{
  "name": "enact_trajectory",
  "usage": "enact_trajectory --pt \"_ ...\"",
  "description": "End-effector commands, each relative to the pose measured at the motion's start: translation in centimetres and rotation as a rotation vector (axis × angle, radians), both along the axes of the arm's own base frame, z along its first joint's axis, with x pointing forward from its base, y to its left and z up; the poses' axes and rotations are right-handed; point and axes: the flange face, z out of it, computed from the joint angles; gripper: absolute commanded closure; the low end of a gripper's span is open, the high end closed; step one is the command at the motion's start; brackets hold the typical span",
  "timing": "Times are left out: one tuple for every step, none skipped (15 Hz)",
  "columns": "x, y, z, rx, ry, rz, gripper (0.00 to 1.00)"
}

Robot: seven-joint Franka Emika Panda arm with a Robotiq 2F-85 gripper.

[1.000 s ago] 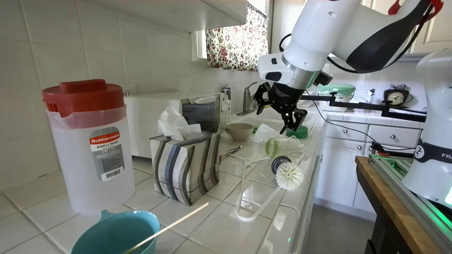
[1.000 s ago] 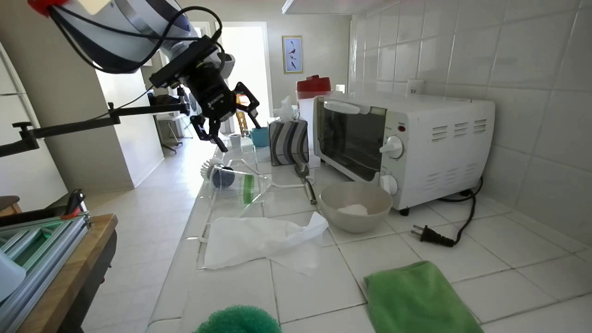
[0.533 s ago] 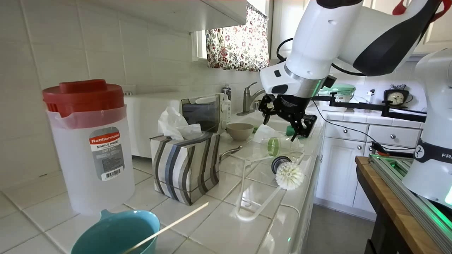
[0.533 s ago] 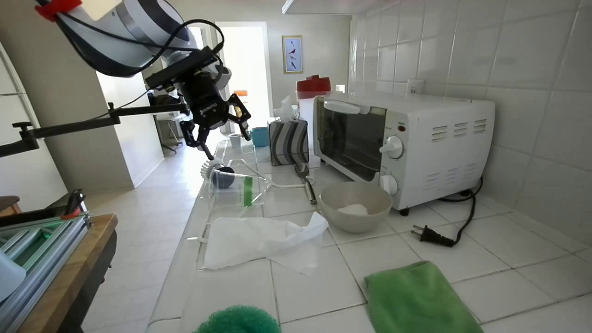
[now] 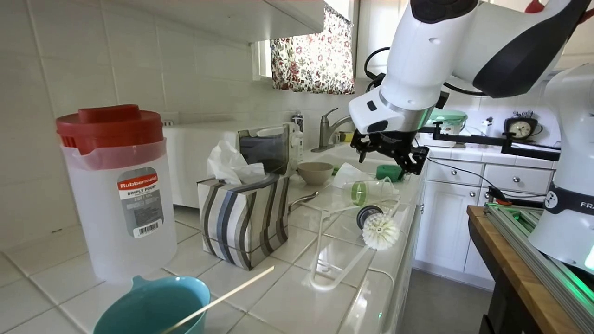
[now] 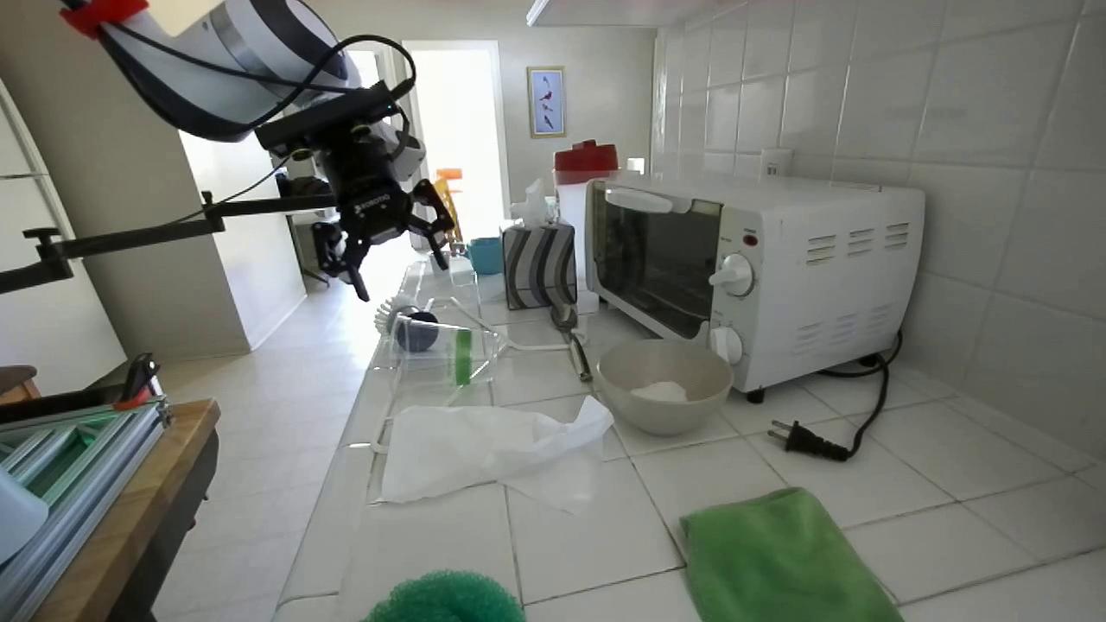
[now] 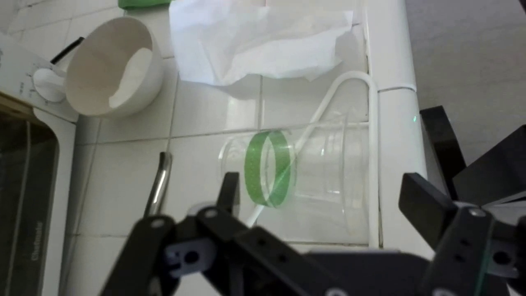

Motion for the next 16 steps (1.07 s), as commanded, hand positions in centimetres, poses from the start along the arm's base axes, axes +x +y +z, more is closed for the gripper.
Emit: enact_trajectory --pt "-0.8 -0.8 0.0 -0.067 0.063 0.02 0.0" --pt "-0.7 -1.1 -0.2 -0.084 0.054 0.023 0.0" --pt "-0.6 -1.3 -0.3 -0.093 0.054 0.016 0.0" --pt "-0.6 -1.5 -0.4 -0.101 0.043 0.012 0.0" --pt "-0.5 -1.6 -0.5 -0.109 0.036 0.009 0.0" --pt "-0.4 -1.7 -0.6 -0.107 0.02 0.007 0.0" --pt "-0.1 -1.9 -0.7 -0.105 0.0 0.002 0.0" --pt "0.1 -2.2 -0.8 -0.092 -0.02 -0.009 0.0" --pt "0.3 -2.4 -0.8 -0.086 -0.042 -0.023 0.0" --pt "0.5 -2.7 -0.9 -0.076 -0.063 -0.037 0.0" --pt "0.7 -2.9 -0.9 -0.064 -0.081 -0.051 0.0" --pt "0.9 -3.0 -1.0 -0.051 -0.091 -0.069 0.0" --pt "1.0 -2.9 -1.1 -0.037 -0.093 -0.086 0.0" --pt "1.0 -2.9 -1.1 -0.021 -0.095 -0.099 0.0" --pt "1.1 -2.7 -1.0 0.001 -0.099 -0.112 0.0" --pt "1.0 -2.5 -1.0 0.011 -0.103 -0.119 0.0"
